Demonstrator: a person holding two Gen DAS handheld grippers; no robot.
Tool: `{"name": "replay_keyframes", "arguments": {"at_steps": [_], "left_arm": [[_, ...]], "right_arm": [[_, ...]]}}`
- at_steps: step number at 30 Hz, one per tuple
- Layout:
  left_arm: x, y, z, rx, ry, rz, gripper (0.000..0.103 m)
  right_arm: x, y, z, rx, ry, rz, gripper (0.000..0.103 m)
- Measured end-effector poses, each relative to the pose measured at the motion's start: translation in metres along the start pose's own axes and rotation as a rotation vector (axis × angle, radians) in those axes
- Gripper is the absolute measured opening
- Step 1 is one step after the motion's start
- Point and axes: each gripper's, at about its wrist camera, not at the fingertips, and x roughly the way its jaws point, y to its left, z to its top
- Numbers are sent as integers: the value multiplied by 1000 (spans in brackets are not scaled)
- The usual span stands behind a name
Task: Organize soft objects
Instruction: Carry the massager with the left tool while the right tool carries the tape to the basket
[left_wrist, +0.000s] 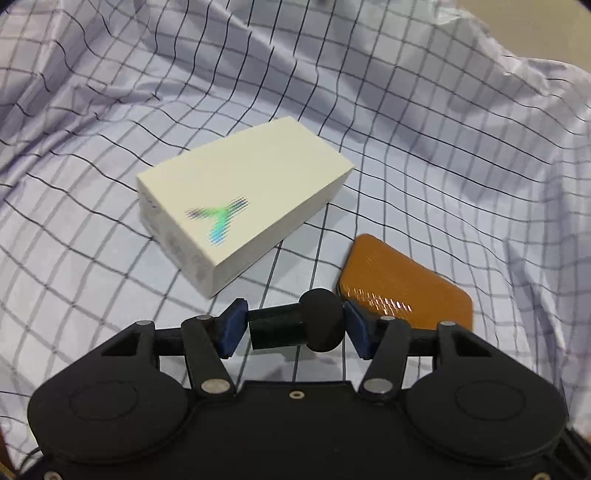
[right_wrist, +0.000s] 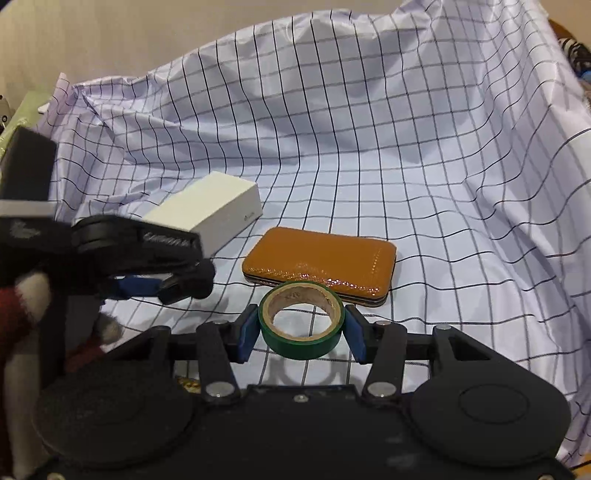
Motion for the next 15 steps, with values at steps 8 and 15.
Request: {"name": "replay_keyframes", "arguments": {"at_steps": [8, 15], "left_arm": [[-67, 4, -31, 105, -26, 5, 54], [-109, 9, -70, 157, -56, 10, 54]], "right_arm": [[-59, 7, -21, 18, -44, 22, 48], [-104, 18, -52, 12, -55, 41, 48]]}}
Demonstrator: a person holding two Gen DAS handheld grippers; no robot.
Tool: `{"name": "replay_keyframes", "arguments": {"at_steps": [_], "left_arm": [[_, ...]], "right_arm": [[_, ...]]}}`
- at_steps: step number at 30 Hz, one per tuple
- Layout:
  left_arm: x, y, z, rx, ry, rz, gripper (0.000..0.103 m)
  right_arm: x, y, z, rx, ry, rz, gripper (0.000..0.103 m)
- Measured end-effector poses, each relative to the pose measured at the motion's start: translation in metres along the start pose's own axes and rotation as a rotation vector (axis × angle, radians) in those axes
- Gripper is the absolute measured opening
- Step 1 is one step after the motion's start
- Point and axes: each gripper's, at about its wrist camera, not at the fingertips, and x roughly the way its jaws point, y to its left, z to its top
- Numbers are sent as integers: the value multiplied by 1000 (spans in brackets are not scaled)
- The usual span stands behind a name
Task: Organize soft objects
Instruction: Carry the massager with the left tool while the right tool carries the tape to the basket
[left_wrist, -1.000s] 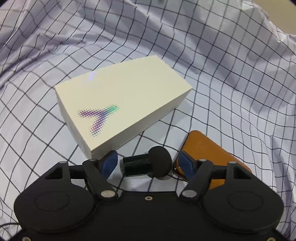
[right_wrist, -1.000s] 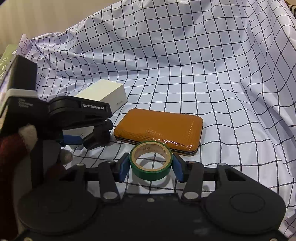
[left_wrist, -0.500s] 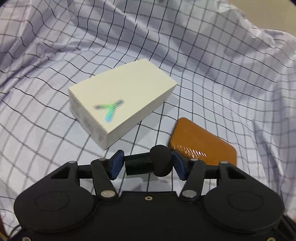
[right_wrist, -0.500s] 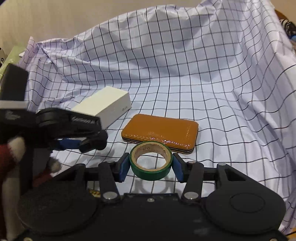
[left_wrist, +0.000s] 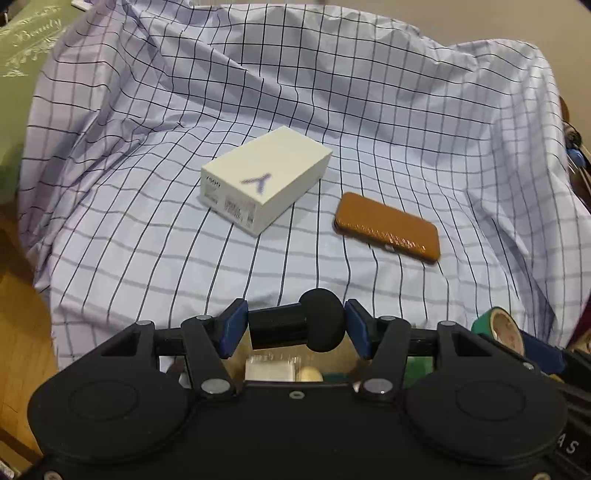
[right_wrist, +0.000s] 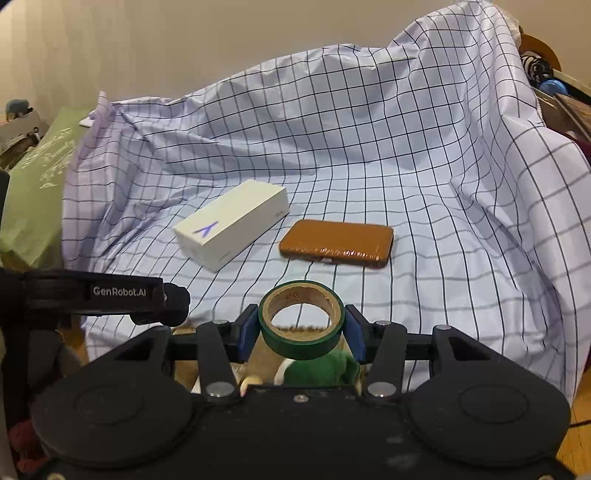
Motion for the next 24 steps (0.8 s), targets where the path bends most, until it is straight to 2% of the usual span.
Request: {"name": "replay_keyframes", "arguments": {"at_steps": [12, 18, 24], "left_arm": [[-38, 1, -50, 4, -50, 29, 54], [-43, 0, -59, 8, -66, 48, 55], [-30, 0, -53, 34, -52, 76, 55]], "right_arm": [[-57, 19, -47, -18, -30, 39, 48], [-71, 21, -54, -19, -41, 44, 48], [-60, 19, -54, -10, 7, 29, 48]]}}
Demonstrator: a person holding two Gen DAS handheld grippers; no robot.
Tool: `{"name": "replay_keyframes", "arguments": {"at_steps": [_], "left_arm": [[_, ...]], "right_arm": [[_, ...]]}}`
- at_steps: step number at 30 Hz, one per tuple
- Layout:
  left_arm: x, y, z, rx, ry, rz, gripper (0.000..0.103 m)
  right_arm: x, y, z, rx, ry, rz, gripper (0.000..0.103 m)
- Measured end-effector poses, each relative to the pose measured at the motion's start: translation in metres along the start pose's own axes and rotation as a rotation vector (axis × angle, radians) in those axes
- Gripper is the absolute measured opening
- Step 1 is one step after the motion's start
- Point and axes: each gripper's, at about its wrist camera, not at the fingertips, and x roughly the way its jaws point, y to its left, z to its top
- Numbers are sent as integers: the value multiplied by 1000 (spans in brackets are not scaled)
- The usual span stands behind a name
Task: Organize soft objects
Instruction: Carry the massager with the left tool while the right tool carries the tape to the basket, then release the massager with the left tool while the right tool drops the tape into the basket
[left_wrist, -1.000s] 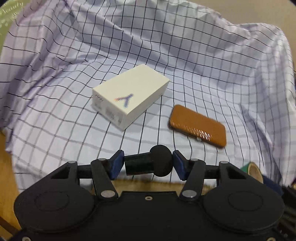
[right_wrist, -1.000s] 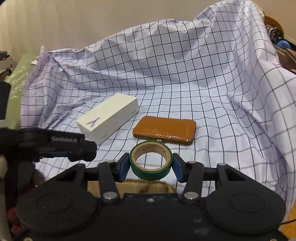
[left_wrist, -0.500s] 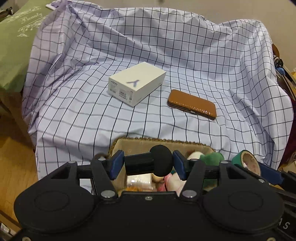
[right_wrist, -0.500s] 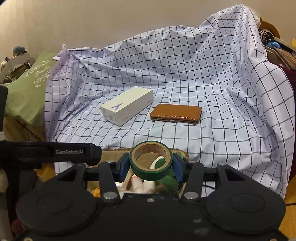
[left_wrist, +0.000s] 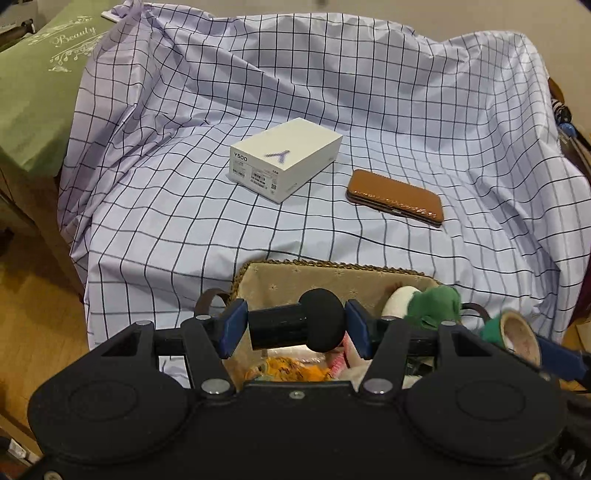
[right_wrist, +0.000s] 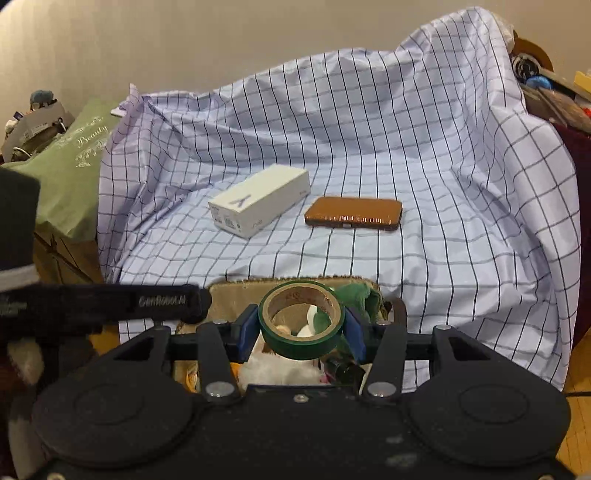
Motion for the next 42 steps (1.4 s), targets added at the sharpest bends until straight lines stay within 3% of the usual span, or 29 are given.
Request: {"name": "replay_keyframes", "arguments": {"at_steps": [22, 26, 37, 42], "left_arm": [[34, 4, -1, -5, 69, 59, 55], [32, 4, -2, -6, 62, 57, 63], [20, 8, -10, -9, 54, 79, 65], [12, 8, -16, 15, 44, 102, 74]], "right_arm": [[10, -3, -3, 10, 51, 10, 48], [13, -3, -3, 13, 63, 15, 48], [20, -2, 1, -6, 58, 6, 48], [26, 0, 9, -18, 41, -10, 48]]}}
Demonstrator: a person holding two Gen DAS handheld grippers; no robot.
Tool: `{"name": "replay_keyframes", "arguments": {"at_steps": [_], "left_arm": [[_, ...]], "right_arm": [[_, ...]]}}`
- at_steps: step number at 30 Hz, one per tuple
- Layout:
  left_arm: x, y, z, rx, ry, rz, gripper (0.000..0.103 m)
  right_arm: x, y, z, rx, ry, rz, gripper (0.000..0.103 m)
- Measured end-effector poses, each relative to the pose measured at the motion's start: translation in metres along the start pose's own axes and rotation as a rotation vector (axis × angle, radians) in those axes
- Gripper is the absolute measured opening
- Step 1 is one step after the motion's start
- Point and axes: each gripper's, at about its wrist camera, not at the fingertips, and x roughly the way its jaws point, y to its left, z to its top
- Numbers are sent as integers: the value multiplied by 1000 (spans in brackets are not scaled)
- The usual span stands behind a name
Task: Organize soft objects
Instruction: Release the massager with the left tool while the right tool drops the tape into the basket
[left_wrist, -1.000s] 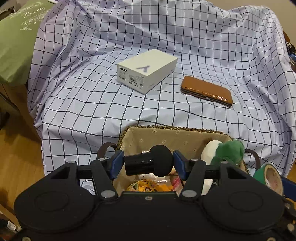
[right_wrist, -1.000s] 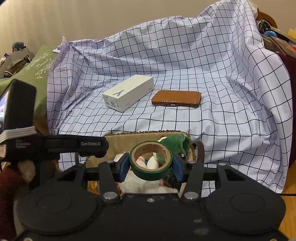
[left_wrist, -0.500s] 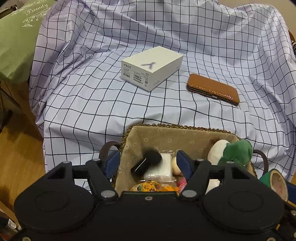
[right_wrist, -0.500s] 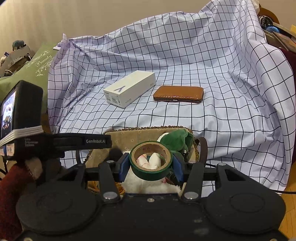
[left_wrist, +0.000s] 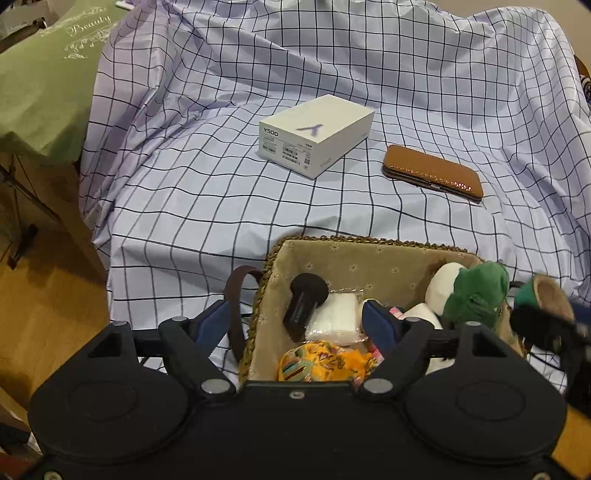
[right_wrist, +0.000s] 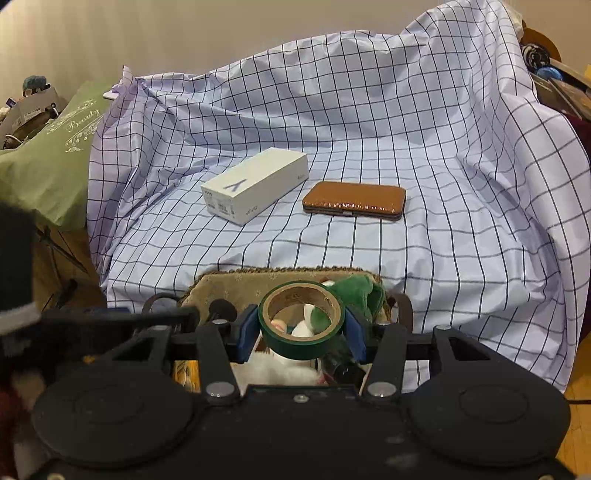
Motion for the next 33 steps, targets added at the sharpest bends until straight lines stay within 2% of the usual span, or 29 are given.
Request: {"name": "replay_keyframes", "arguments": {"at_steps": [12, 20, 33], "left_arm": [[-6, -2, -8, 25, 5, 10, 79], [-7, -1, -8, 21, 4, 10, 80], [-17, -3, -8, 32, -12, 8, 81]], "right_arm": [[29, 13, 23, -22, -5, 26, 49], [32, 19, 27, -24, -26, 31, 56], [5, 1, 5, -32, -19, -72, 59]]}}
